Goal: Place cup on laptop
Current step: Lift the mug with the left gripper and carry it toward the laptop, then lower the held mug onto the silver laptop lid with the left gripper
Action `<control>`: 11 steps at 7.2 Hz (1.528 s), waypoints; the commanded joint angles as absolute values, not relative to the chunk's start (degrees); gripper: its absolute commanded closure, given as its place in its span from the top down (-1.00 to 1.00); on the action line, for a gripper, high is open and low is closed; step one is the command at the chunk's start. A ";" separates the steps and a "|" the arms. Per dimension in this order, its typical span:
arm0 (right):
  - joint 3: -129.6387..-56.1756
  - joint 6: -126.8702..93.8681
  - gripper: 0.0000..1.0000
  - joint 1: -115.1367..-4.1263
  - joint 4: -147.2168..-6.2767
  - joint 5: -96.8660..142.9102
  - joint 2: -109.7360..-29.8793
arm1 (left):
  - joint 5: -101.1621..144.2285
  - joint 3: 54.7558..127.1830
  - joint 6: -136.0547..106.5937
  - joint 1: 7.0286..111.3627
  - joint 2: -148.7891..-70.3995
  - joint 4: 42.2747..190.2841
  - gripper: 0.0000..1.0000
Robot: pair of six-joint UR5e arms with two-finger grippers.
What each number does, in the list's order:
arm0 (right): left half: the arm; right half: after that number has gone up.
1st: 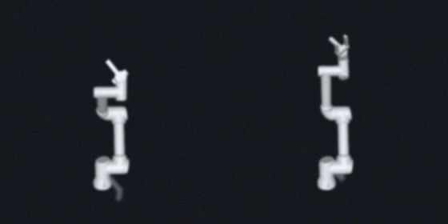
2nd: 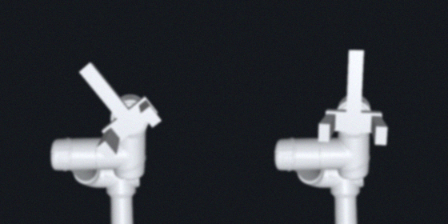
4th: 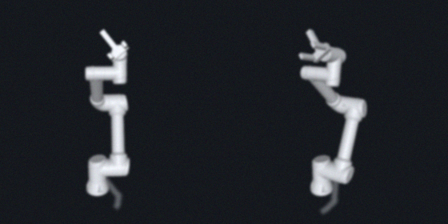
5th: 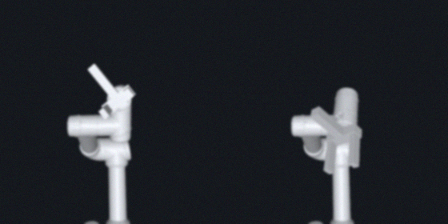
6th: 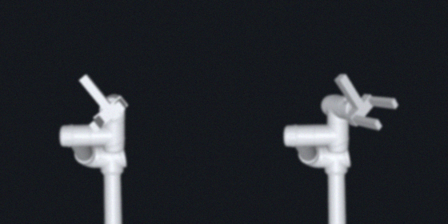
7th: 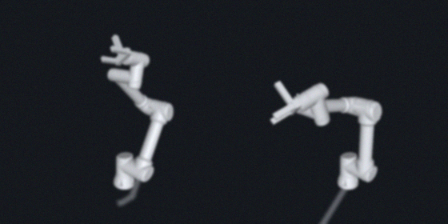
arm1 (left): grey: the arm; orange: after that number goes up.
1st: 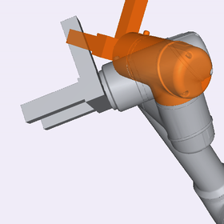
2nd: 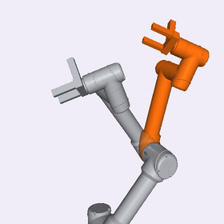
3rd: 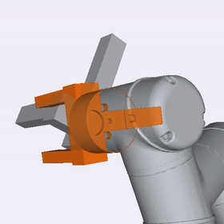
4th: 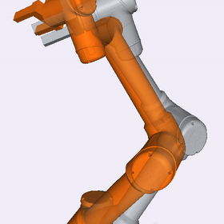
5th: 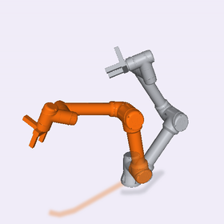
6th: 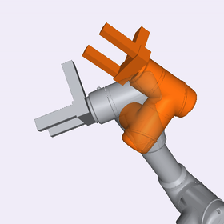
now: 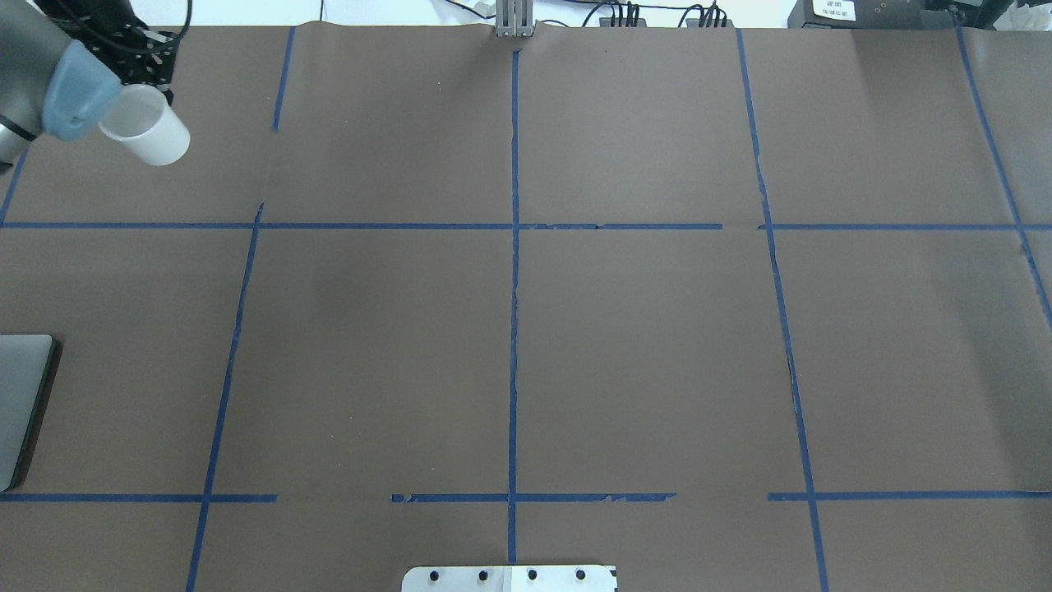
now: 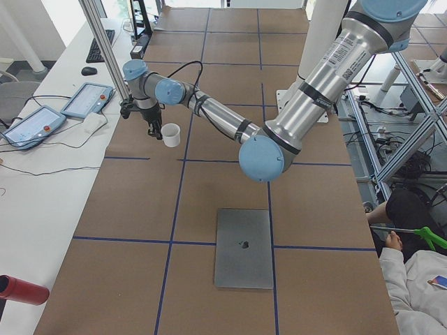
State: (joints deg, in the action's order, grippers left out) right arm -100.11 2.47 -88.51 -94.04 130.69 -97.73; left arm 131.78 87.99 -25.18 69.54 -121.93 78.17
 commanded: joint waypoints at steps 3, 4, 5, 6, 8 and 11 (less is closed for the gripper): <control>-100.11 2.46 1.00 -88.51 -94.04 130.69 -97.73 | 131.66 102.04 2.61 78.13 -93.31 79.95 -1.00; -100.11 2.46 1.00 -88.51 -94.04 130.69 -97.73 | 131.66 102.13 2.11 78.05 -86.55 88.33 -1.00; -100.11 2.46 1.00 -88.51 -94.04 130.61 -97.73 | 131.66 101.43 -1.28 78.05 -82.13 95.29 -1.00; -100.11 2.46 1.00 -88.51 -94.04 130.61 -97.73 | 131.66 100.82 -3.75 77.79 -78.52 100.67 -1.00; -100.11 2.46 1.00 -88.51 -94.04 130.69 -97.73 | 131.57 94.26 -14.35 77.26 -76.20 113.40 -1.00; -100.11 2.46 1.00 -88.51 -94.04 130.69 -97.73 | 131.83 90.09 -19.25 73.75 -76.46 118.21 -1.00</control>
State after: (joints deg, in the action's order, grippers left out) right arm -100.11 2.46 -88.51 -94.04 130.69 -97.73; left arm 131.69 91.00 -17.80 75.52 -76.48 117.08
